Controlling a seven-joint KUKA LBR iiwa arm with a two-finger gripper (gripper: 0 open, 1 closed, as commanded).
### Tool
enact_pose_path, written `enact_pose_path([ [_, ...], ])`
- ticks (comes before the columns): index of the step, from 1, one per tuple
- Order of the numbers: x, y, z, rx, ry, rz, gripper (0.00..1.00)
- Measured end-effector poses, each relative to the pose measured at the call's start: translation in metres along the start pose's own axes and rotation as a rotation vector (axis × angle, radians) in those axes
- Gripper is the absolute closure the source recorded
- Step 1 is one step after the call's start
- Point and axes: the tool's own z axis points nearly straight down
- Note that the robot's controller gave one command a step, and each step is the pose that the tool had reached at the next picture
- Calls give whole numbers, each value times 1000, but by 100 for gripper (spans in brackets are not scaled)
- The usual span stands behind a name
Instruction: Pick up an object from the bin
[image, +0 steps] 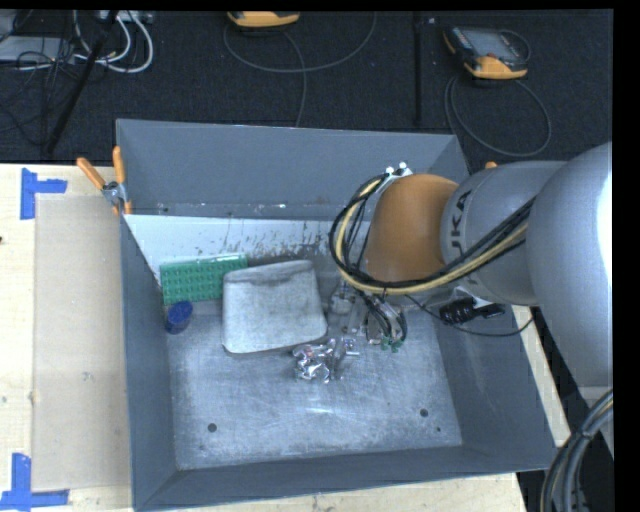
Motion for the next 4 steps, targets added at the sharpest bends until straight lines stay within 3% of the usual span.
enact_pose_path([
  [1, -6, 2, -5, -5, -22, -1, 100],
  [2, 4, 3, 1, -5, 16, -4, 0],
  [3, 19, 43, -1, -3, -5, -9, 0],
  [4, 13, 44, -6, -9, -26, -9, 100],
])
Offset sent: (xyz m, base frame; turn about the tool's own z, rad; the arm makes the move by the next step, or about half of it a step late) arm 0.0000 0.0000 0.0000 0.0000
